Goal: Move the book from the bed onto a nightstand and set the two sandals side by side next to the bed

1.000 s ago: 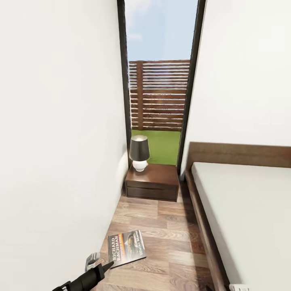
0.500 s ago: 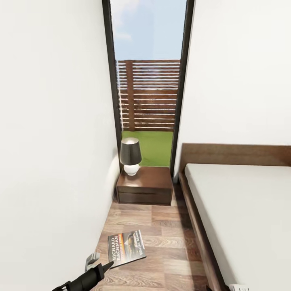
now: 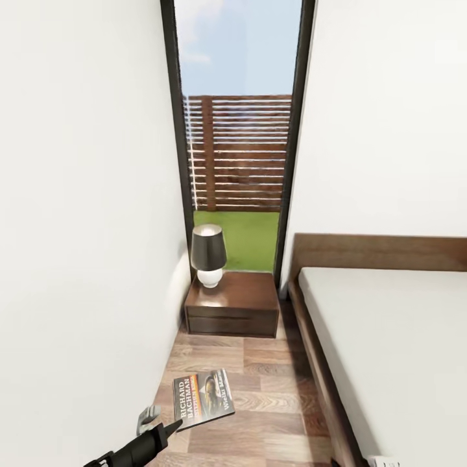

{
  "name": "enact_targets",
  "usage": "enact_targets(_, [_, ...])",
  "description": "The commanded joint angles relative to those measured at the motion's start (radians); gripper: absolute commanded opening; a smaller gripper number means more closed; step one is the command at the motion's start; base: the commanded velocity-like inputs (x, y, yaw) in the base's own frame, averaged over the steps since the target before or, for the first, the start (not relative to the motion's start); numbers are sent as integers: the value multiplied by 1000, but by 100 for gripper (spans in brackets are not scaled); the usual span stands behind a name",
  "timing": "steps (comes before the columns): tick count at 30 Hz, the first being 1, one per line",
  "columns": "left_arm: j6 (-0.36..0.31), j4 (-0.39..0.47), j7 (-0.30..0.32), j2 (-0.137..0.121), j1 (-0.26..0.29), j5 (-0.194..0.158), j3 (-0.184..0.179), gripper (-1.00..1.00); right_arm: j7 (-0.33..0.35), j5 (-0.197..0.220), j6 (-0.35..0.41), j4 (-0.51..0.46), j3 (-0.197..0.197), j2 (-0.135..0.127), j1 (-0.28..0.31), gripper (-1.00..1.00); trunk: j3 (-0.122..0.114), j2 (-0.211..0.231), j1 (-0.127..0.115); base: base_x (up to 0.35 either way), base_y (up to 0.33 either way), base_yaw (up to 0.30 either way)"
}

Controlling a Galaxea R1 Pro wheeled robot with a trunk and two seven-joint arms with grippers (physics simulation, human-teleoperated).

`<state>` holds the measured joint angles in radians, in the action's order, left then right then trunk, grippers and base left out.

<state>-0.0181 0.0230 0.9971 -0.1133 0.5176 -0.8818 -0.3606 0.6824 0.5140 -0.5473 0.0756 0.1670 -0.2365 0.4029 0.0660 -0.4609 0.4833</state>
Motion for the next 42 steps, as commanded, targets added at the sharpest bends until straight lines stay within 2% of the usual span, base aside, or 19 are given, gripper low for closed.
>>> enact_targets(1, [-2,0,3,0,1,-9,-6,-100,6,10,-5,4,8,0,2,100,2,-2,1,302,0,0])
enact_targets(9, [-2,0,3,0,1,-9,-6,-100,6,10,-5,4,8,0,2,100,2,-2,1,244,-11,0])
enact_targets(20, [-2,0,3,0,1,-9,-6,-100,6,10,-5,4,9,0,2,100,2,-2,1,12,-2,-122])
enact_targets(29, [-2,0,3,-1,1,-9,-6,-100,6,11,-5,4,9,0,2,100,2,-2,1,14,0,-19])
enact_targets(42, [-2,0,3,-1,1,-9,-6,-100,5,11,-5,4,8,0,2,100,2,-2,1,288,0,0])
